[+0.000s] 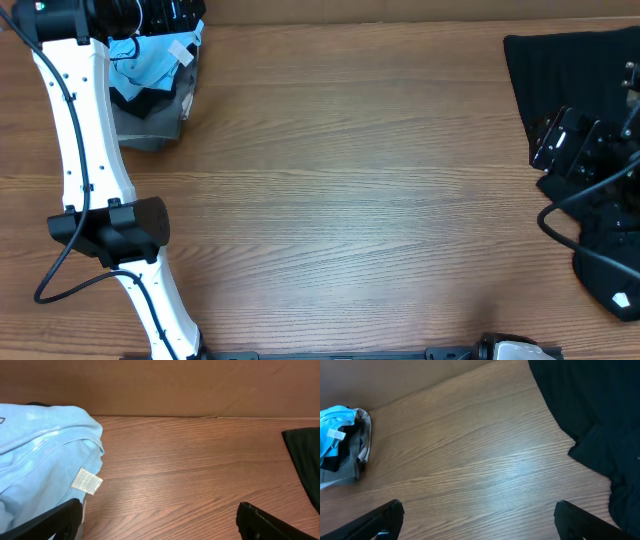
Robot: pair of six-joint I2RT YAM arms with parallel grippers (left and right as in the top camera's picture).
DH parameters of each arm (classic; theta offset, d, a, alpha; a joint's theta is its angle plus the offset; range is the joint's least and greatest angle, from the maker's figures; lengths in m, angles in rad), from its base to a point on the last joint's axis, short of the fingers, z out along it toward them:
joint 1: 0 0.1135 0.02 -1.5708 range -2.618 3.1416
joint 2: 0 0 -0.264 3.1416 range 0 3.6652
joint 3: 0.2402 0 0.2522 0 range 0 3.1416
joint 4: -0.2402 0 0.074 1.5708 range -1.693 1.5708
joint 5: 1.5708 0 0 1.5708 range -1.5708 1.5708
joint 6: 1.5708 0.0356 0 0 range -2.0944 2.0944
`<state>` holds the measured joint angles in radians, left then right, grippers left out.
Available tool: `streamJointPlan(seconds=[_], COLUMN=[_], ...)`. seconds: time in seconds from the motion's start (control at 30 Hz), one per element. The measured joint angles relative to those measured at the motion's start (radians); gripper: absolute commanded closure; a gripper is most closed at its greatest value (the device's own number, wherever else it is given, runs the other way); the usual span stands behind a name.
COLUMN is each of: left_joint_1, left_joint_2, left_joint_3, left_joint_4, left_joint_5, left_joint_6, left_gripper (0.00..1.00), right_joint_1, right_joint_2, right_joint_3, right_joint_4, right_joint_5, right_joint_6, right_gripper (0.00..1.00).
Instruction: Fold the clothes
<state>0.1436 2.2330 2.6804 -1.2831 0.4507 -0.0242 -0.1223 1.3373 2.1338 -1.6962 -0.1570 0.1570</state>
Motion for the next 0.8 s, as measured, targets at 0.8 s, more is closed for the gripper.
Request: streamJointPlan(seconds=[0.8], left_joint_1=[0.000], left_joint_2=[0.000], left_joint_3=[0.000], left_joint_4=[-0.001], left_joint_5=[-0.015], left_joint_6=[0.000], left_gripper=[0.00], right_joint_1=[0.093], right_joint_2=[-0.351], right_joint_3=[-0.735], right_joint_4=[0.917], right_joint_5=[0.004], right_joint_6=[-0.071], right_gripper=[0.00])
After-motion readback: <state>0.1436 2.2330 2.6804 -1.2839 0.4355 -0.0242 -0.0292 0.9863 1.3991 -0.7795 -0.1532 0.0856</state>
